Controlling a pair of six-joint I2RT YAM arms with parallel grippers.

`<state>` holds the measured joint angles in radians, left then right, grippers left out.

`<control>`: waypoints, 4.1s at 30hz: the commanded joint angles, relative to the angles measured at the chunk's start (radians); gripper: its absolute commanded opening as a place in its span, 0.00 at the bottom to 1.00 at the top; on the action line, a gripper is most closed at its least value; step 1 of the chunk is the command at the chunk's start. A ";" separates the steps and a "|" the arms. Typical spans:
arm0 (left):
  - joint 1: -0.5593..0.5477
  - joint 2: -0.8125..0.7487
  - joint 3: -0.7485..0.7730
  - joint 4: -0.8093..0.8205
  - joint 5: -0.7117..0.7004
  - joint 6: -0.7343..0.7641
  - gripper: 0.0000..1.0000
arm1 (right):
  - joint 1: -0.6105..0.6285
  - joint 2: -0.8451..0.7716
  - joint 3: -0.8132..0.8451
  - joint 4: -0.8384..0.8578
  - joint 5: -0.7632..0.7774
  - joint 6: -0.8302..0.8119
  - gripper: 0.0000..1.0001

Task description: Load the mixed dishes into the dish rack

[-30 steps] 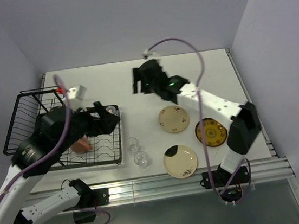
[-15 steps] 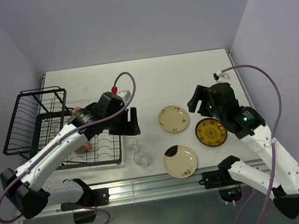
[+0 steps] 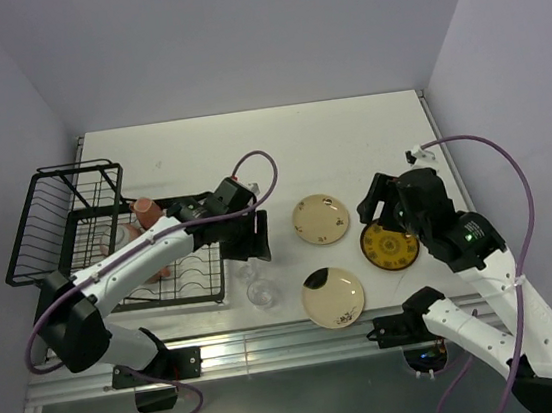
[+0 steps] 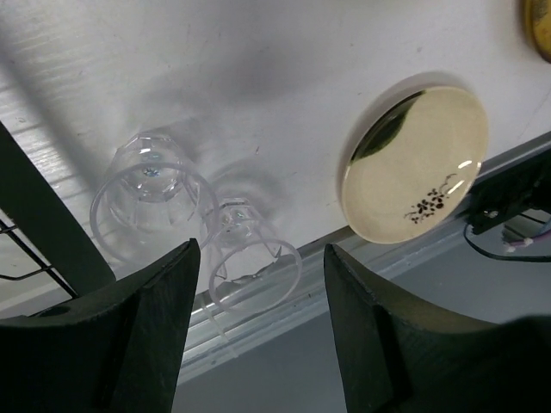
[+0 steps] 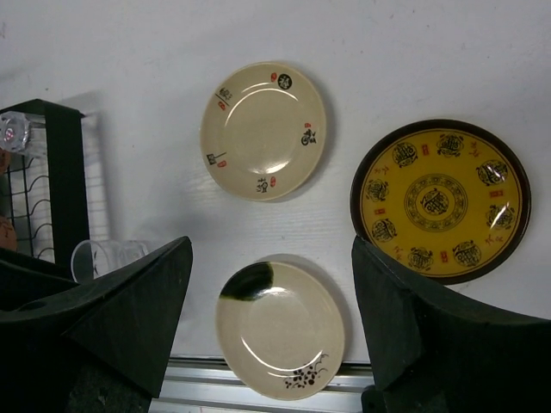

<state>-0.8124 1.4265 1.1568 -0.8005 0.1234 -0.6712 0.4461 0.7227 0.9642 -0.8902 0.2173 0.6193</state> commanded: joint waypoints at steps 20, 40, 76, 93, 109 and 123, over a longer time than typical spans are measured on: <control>-0.041 0.206 -0.032 0.121 -0.159 -0.087 0.59 | -0.004 -0.068 0.042 -0.023 0.077 -0.055 0.82; 0.084 -0.006 0.278 0.300 0.105 -0.089 0.00 | -0.043 0.089 0.067 0.178 -0.622 0.071 0.83; 0.113 -0.525 -0.227 1.167 0.062 -0.472 0.00 | 0.140 0.426 0.153 1.145 -0.707 0.754 0.61; 0.113 -0.839 -0.147 0.527 -0.249 -0.265 0.99 | 0.166 0.639 0.490 0.771 -0.587 0.355 0.00; 0.113 -1.011 -0.006 0.014 -0.504 -0.220 0.98 | 0.548 1.112 0.775 0.499 -0.156 -0.294 0.00; 0.113 -1.017 -0.008 -0.011 -0.439 -0.245 0.94 | 0.643 1.297 0.772 0.545 0.000 -0.395 0.00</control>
<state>-0.6991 0.4068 1.1278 -0.8150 -0.3454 -0.9222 1.0870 2.0098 1.7172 -0.4126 0.1448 0.2626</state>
